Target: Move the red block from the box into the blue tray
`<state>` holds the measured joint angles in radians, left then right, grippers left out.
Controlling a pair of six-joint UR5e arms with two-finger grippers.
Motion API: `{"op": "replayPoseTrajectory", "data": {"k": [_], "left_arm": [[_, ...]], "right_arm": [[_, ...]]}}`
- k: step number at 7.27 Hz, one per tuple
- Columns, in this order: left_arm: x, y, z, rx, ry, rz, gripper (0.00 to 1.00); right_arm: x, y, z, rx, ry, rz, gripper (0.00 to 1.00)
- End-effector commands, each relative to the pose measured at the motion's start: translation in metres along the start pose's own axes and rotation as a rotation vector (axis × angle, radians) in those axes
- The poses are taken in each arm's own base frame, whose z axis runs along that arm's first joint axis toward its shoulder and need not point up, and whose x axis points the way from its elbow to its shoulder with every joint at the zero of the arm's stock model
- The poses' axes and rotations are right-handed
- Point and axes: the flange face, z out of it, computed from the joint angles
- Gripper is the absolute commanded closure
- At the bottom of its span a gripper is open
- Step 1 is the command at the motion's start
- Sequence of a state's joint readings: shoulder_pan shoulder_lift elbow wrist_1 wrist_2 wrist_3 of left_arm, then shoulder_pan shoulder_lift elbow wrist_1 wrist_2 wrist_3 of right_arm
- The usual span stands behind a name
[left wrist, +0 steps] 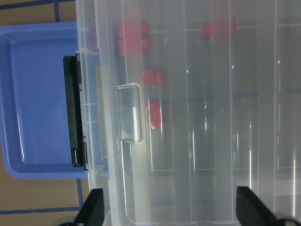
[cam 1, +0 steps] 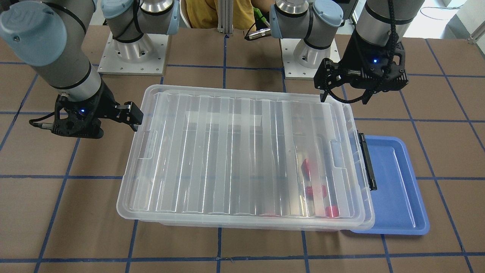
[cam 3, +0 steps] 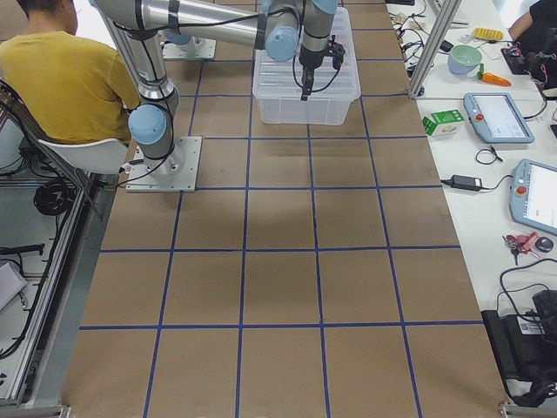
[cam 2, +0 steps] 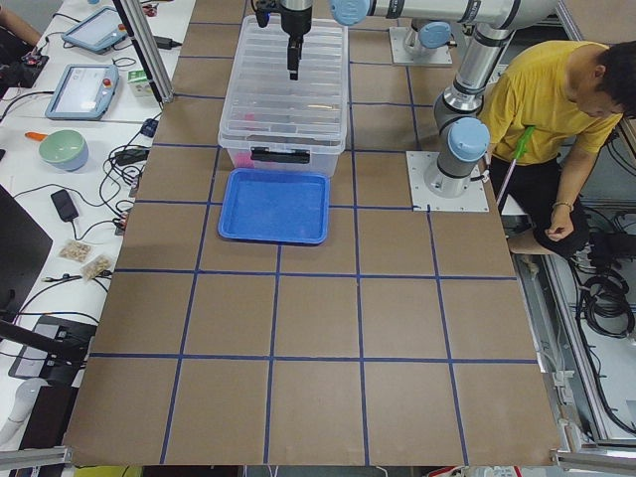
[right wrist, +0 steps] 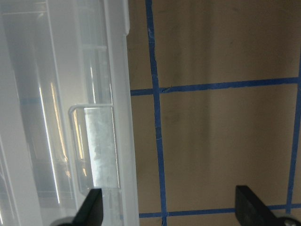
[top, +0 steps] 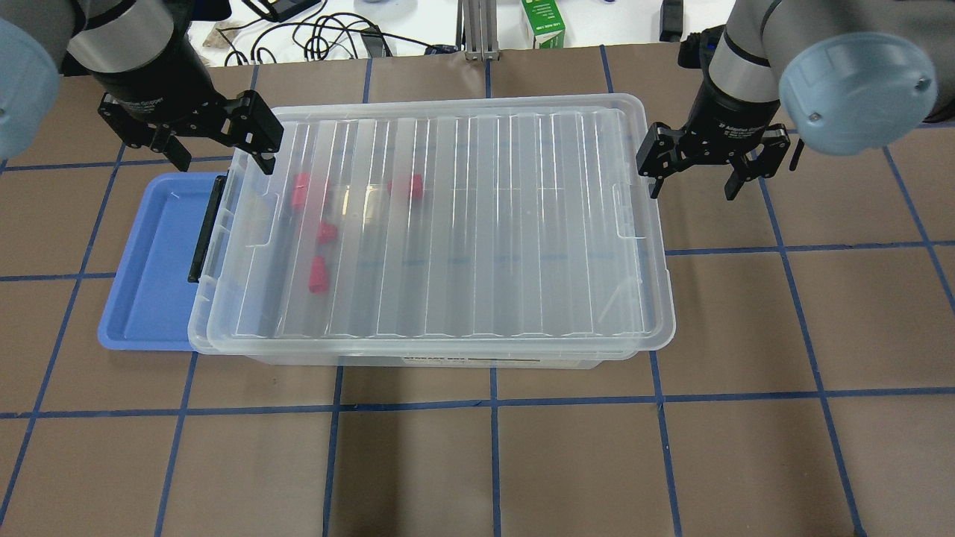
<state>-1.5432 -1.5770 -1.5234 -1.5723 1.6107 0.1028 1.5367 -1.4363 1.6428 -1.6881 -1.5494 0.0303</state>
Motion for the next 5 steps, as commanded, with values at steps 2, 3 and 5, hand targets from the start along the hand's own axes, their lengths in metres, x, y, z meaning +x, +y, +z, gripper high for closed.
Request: {"op": "replayPoseTrajectory", "data": {"k": [2,3,5], "left_arm": [[0.0,0.0,0.0,0.0,0.001,0.0,0.0],[0.0,0.0,0.001,-0.001,0.0,0.0,0.0],[0.0,0.0,0.001,-0.001,0.0,0.0,0.0]], "right_arm": [[-0.001,-0.018,0.026,-0.003,-0.005,-0.003,0.0],[-0.001,-0.023,0.035,-0.02,-0.004,-0.003,0.0],[-0.001,-0.023,0.036,-0.021,-0.004,-0.006,0.0]]}}
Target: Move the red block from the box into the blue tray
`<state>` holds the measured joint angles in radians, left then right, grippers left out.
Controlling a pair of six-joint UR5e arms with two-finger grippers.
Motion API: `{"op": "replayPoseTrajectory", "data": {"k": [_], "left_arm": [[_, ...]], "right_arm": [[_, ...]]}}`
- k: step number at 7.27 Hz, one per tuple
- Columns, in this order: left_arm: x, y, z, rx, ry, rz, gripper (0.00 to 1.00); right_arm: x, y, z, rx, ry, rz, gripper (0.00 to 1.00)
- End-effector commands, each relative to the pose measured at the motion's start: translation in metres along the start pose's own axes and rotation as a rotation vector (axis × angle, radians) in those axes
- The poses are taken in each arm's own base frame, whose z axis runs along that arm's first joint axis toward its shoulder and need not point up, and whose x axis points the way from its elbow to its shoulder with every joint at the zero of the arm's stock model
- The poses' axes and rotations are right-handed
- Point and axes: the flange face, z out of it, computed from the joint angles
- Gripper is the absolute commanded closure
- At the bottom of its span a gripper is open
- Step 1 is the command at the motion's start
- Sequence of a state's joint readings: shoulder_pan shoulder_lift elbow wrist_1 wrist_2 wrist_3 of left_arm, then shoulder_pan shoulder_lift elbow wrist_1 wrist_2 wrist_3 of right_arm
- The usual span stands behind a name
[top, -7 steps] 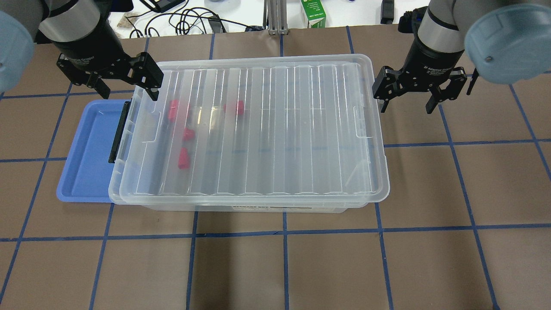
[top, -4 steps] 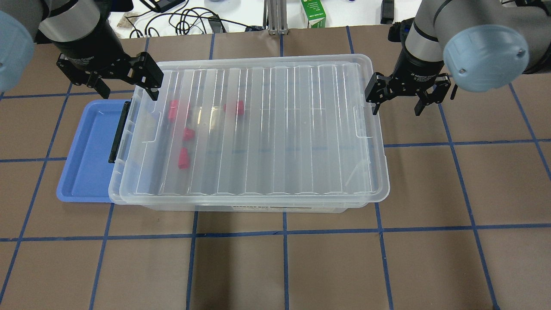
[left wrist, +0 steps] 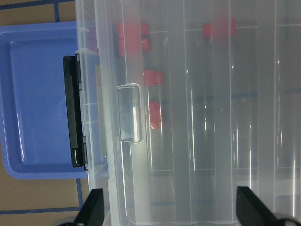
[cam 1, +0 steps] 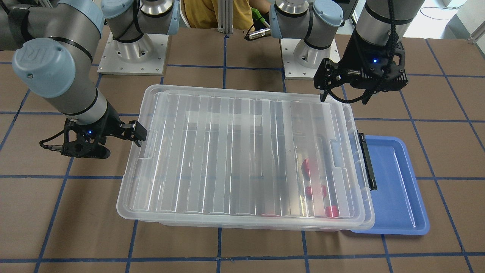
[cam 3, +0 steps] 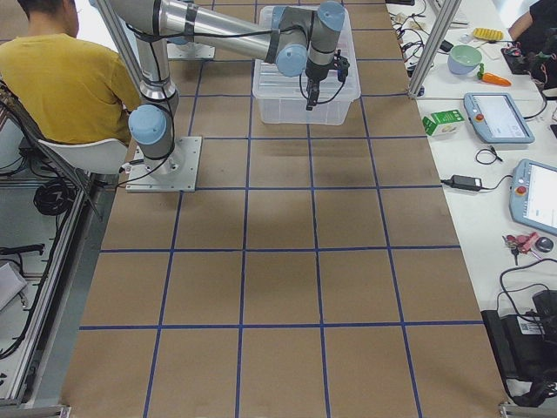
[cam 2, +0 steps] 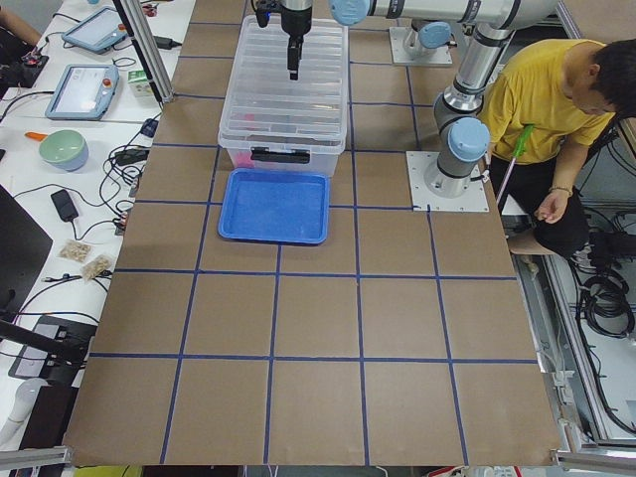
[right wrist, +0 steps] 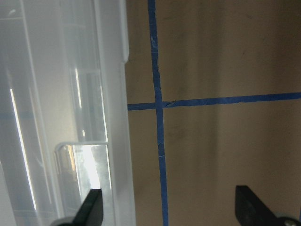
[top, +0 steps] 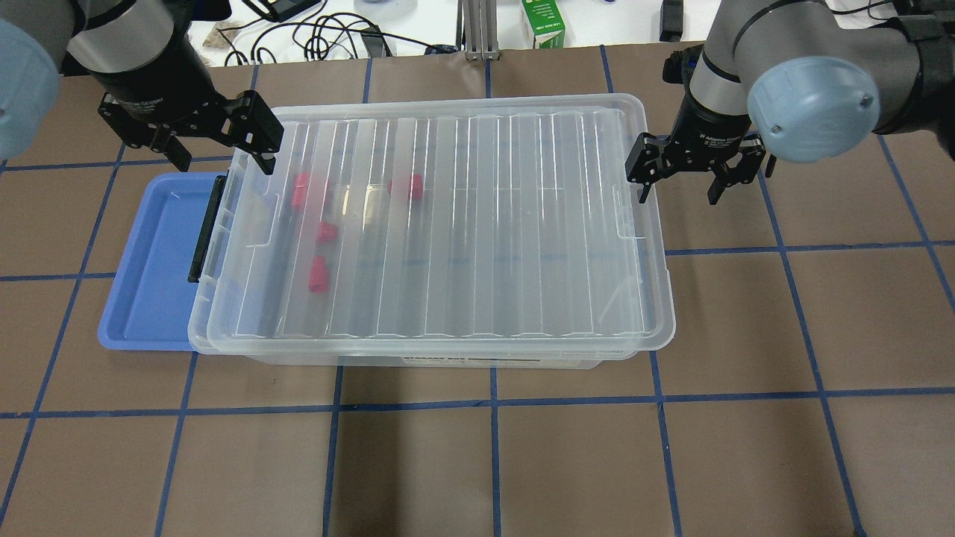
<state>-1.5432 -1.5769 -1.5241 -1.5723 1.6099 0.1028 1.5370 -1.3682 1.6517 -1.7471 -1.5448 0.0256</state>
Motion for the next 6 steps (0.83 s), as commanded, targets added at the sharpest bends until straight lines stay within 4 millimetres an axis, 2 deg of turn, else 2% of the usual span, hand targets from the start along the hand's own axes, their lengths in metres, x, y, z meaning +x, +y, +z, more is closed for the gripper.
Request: {"op": "replayPoseTrajectory", "data": {"k": [1,4,6], "left_arm": [[0.0,0.0,0.0,0.001,-0.001,0.0,0.0],[0.0,0.0,0.0,0.001,0.001,0.0,0.0],[0.0,0.0,0.0,-0.001,-0.001,0.0,0.0]], "right_arm": [[0.0,-0.003,0.007,-0.014,0.0,-0.001,0.0],[0.002,-0.011,0.021,-0.035,0.002,0.0,0.0],[0.006,-0.012,0.019,-0.031,0.015,-0.023,0.0]]}}
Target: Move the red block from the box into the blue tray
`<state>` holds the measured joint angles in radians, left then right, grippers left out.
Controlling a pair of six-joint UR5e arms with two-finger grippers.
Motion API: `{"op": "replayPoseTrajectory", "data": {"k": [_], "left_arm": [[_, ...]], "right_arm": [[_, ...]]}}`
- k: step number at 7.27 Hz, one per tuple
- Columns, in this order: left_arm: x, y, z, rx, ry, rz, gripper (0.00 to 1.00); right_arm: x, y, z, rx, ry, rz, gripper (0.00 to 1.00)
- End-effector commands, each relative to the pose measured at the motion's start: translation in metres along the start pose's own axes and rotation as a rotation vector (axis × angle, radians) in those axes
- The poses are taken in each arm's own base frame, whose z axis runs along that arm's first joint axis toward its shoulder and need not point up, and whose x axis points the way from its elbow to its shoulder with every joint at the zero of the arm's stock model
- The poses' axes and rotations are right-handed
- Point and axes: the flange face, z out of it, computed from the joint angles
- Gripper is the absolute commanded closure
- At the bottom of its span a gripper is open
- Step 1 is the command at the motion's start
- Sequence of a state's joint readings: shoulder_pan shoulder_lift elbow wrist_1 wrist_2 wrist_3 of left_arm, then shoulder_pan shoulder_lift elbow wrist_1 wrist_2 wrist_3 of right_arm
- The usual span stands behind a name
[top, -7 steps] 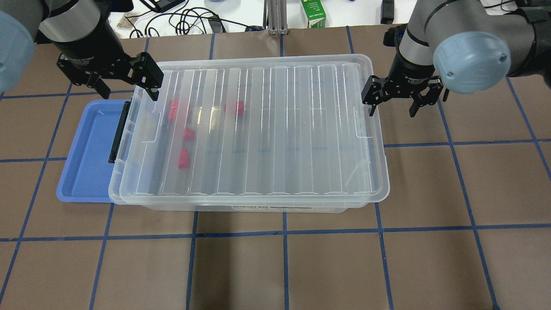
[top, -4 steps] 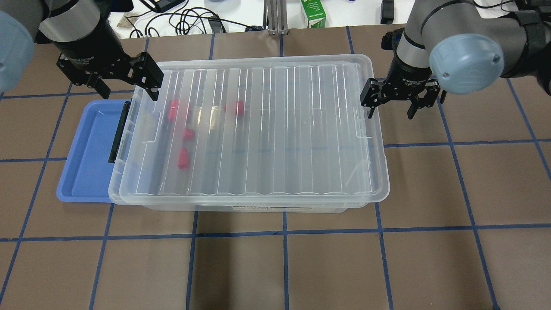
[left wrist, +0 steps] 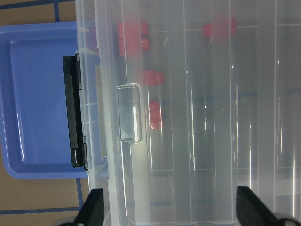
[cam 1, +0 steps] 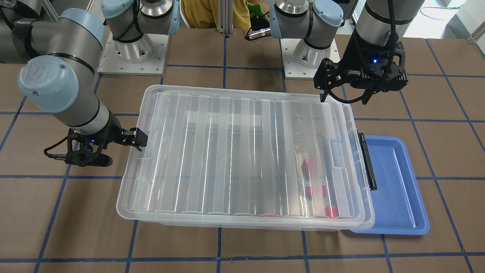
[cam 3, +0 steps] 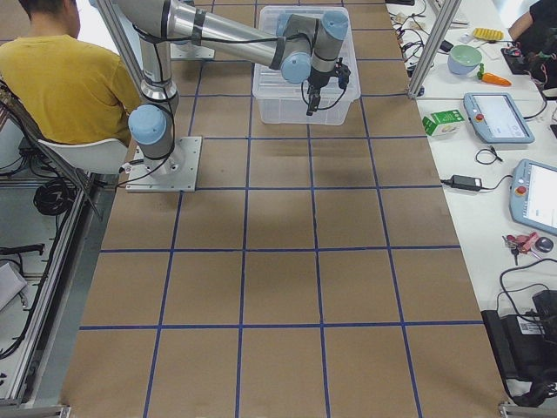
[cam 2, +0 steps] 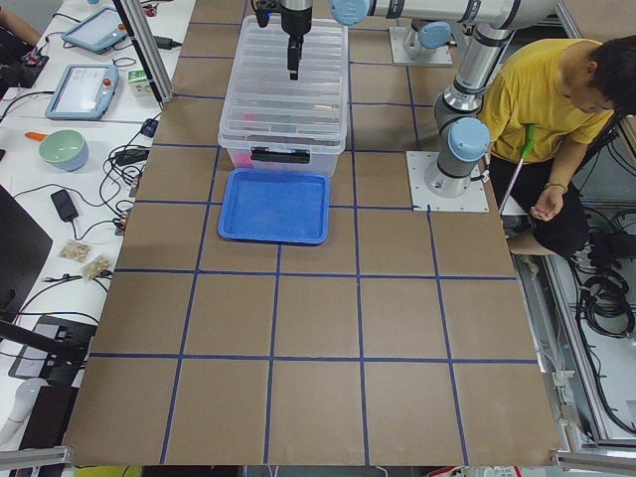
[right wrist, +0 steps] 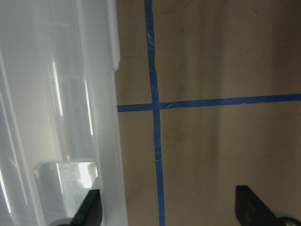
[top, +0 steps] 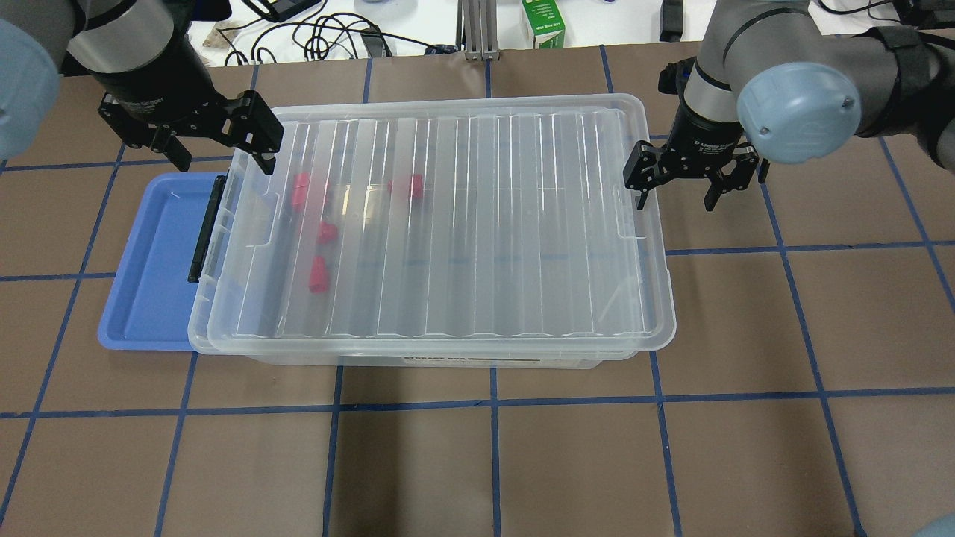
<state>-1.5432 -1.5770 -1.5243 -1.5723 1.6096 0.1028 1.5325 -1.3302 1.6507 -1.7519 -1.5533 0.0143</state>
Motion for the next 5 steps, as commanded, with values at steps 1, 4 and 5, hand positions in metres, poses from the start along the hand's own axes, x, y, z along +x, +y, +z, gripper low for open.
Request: {"op": "replayPoseTrajectory", "data": {"k": [1,4,5], "left_arm": [[0.0,0.0,-0.001,0.001,-0.001,0.0,0.0],[0.0,0.0,0.0,-0.001,-0.001,0.0,0.0],[0.0,0.0,-0.001,0.001,-0.001,0.0,0.0]], "right_arm": [[0.004,-0.002,0.0,0.003,0.009,-0.049,0.0],[0.044,-0.008,-0.005,0.002,0.002,-0.041,0.0],[0.056,-0.009,-0.007,0.005,0.001,-0.044,0.0]]}}
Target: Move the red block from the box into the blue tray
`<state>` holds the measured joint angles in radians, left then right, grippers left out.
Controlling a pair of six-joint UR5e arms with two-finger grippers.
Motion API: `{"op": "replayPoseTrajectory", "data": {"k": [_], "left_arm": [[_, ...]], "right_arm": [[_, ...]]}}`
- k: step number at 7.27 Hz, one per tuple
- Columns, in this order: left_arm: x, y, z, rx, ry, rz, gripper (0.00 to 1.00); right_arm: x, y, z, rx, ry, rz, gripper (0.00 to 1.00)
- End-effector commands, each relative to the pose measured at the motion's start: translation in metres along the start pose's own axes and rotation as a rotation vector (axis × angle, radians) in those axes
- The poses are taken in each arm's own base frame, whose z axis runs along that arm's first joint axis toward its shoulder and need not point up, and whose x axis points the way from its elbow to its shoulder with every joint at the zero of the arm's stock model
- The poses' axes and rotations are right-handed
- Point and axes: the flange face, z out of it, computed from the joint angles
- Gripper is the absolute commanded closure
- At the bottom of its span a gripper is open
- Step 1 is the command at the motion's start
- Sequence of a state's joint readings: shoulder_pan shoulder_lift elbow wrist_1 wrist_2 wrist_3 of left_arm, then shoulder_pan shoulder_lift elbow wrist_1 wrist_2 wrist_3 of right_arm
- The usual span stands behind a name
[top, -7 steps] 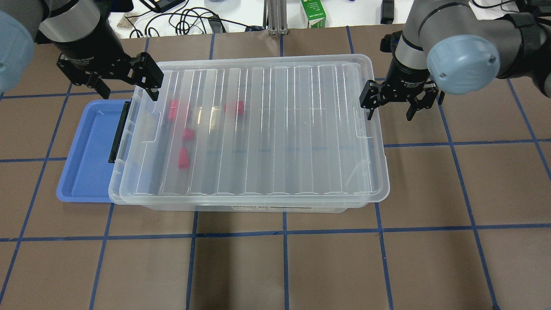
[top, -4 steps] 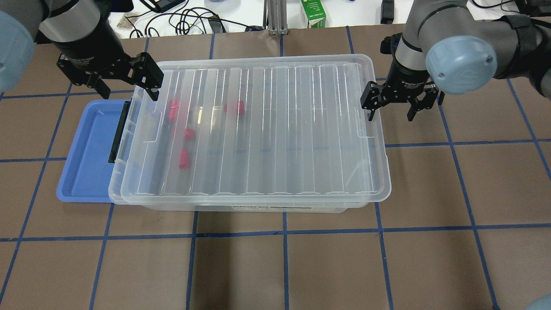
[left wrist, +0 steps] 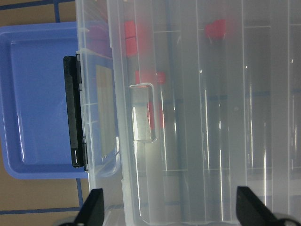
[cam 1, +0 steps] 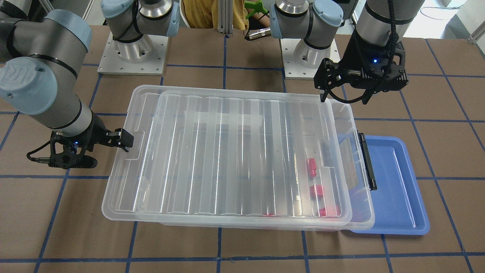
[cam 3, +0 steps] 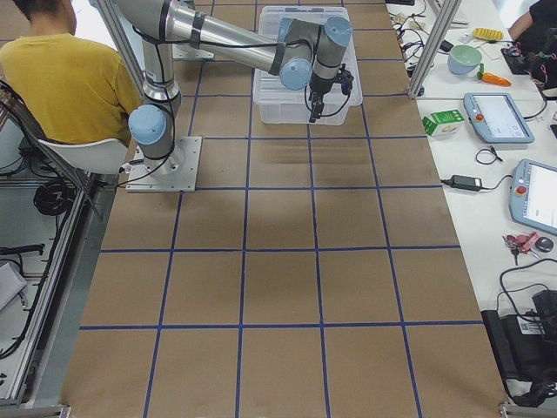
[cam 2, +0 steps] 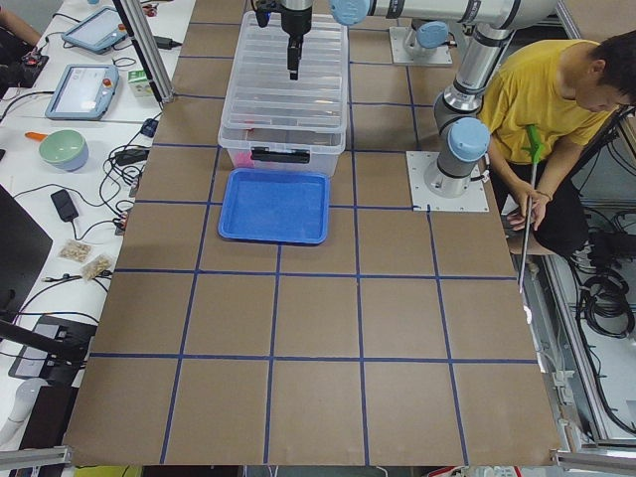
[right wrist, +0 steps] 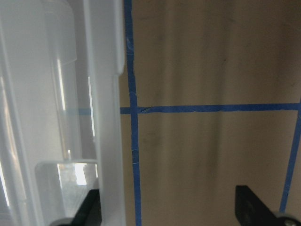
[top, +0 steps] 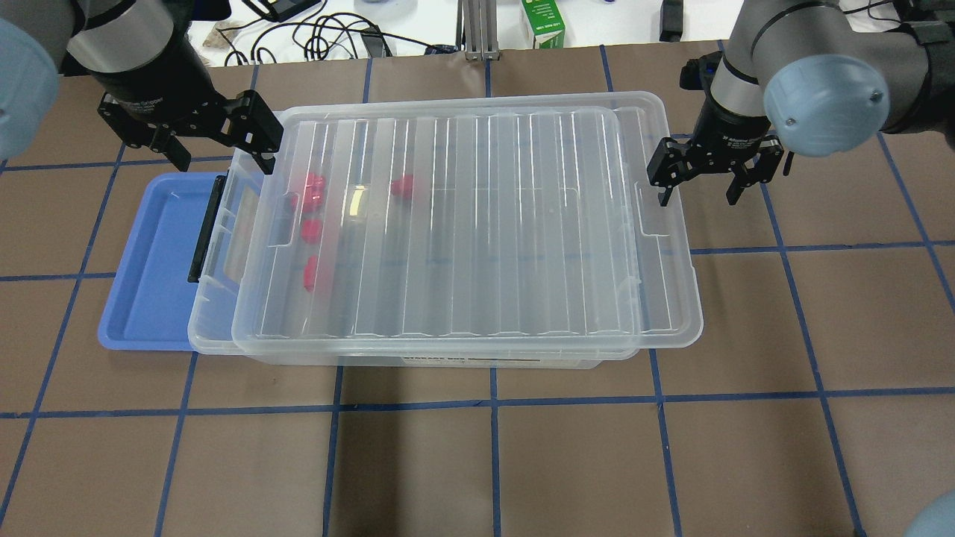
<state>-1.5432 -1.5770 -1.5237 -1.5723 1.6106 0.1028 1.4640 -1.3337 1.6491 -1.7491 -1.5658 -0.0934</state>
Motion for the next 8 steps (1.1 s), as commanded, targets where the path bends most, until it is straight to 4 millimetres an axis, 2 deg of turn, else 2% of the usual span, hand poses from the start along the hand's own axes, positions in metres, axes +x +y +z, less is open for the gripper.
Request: {"op": "replayPoseTrajectory", "data": {"k": [1,2,4,8], "left_arm": [[0.0,0.0,0.001,-0.001,0.0,0.0,0.0],[0.0,0.0,0.001,-0.001,0.0,0.0,0.0],[0.0,0.0,0.001,-0.001,0.0,0.0,0.0],[0.0,0.0,0.001,-0.001,0.0,0.0,0.0]], "right_arm": [[0.026,-0.002,-0.003,0.002,0.001,0.003,0.0],[0.035,-0.002,-0.005,0.001,0.028,0.002,0.0],[0.039,-0.003,-0.006,0.004,0.035,-0.052,0.0],[0.076,-0.004,-0.007,-0.003,0.03,-0.062,0.0]]}}
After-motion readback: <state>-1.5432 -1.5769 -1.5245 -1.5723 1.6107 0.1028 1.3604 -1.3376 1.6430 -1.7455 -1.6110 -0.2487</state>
